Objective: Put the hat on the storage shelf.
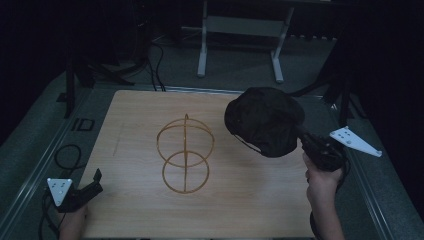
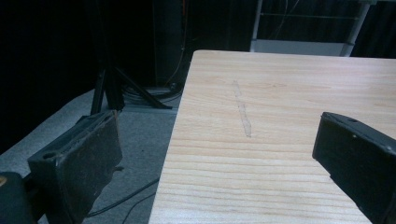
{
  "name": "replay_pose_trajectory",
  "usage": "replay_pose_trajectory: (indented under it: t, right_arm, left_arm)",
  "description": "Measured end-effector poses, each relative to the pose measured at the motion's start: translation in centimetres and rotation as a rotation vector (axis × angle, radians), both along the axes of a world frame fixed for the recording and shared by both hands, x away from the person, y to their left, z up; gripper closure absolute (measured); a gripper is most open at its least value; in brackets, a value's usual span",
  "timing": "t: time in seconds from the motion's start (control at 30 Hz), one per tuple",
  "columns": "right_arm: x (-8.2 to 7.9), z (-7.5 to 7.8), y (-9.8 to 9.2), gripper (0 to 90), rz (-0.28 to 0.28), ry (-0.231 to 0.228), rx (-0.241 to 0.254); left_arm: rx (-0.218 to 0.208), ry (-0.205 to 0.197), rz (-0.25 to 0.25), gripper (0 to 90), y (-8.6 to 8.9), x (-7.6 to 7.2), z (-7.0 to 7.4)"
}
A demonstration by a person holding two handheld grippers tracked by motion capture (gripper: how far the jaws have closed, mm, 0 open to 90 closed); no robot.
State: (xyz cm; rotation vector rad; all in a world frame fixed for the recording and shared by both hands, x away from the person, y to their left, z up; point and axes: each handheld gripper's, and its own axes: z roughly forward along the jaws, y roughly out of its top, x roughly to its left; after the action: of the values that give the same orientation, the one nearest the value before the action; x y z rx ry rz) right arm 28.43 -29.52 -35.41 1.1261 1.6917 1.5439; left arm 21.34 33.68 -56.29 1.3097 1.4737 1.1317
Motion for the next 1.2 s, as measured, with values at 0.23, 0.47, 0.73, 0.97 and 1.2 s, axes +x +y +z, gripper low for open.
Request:
replay_pose_trajectory:
  t: [0.23,0.47,0.73,0.97,1.2]
  right_arm:
    - [-0.3,2.5,0.8,90.0,0.019,-0.050,-0.005]
    - [-0.2,4.6,2.6,90.0,0.059,-0.082,-0.010]
    - [-0.1,5.5,5.0,90.0,0.123,-0.111,-0.005]
    - [-0.2,6.0,7.7,90.0,0.187,-0.121,0.005]
    - [-0.3,5.9,9.7,90.0,0.238,-0.119,0.014]
  left_arm:
    - [0.002,0.002,0.002,1.8,0.0,0.0,0.0]
    - [0.000,0.003,0.002,1.8,0.0,0.0,0.0]
    - [0.000,0.001,0.000,1.8,0.0,0.0,0.0]
    - [0.000,0.001,-0.001,1.8,0.0,0.0,0.0]
    - [-0.002,0.001,-0.002,1.8,0.1,0.0,0.0]
